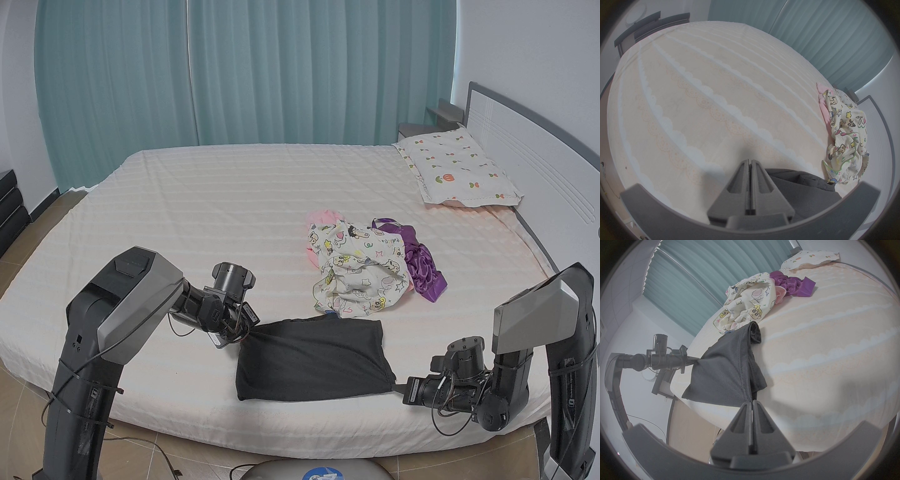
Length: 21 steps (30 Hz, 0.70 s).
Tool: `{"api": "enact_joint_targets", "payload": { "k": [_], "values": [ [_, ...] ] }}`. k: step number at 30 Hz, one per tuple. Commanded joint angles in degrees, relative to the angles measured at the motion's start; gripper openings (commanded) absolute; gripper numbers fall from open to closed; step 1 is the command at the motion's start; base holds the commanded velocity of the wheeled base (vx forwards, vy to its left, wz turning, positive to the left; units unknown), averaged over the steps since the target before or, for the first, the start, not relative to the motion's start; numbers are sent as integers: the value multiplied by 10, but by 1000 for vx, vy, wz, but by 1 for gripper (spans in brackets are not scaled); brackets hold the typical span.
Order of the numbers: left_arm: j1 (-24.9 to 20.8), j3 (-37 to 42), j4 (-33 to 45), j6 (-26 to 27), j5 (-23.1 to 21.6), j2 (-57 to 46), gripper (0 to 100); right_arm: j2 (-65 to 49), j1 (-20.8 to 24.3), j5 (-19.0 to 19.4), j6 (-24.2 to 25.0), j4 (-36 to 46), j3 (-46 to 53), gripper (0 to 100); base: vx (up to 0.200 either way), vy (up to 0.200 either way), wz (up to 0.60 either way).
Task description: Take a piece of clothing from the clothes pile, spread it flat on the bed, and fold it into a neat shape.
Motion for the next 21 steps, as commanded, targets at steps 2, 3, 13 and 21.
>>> {"api": "enact_joint_targets", "payload": {
  "k": [2, 3, 13, 21],
  "values": [
    [0, 1, 0, 0, 0, -1, 0, -5, -1, 0, -5, 4, 10, 100, 0, 0, 0],
    [0, 1, 0, 0, 0, -1, 0, -5, -1, 0, -5, 4, 10, 100, 0, 0, 0],
    [0, 11, 7, -2, 0, -7, 0, -6, -6, 0, -7, -4, 11, 100, 0, 0, 0],
    [0, 34, 1, -2, -2, -36, 100, -20, -15, 0, -4, -4, 18, 100, 0, 0, 0]
  ]
}}
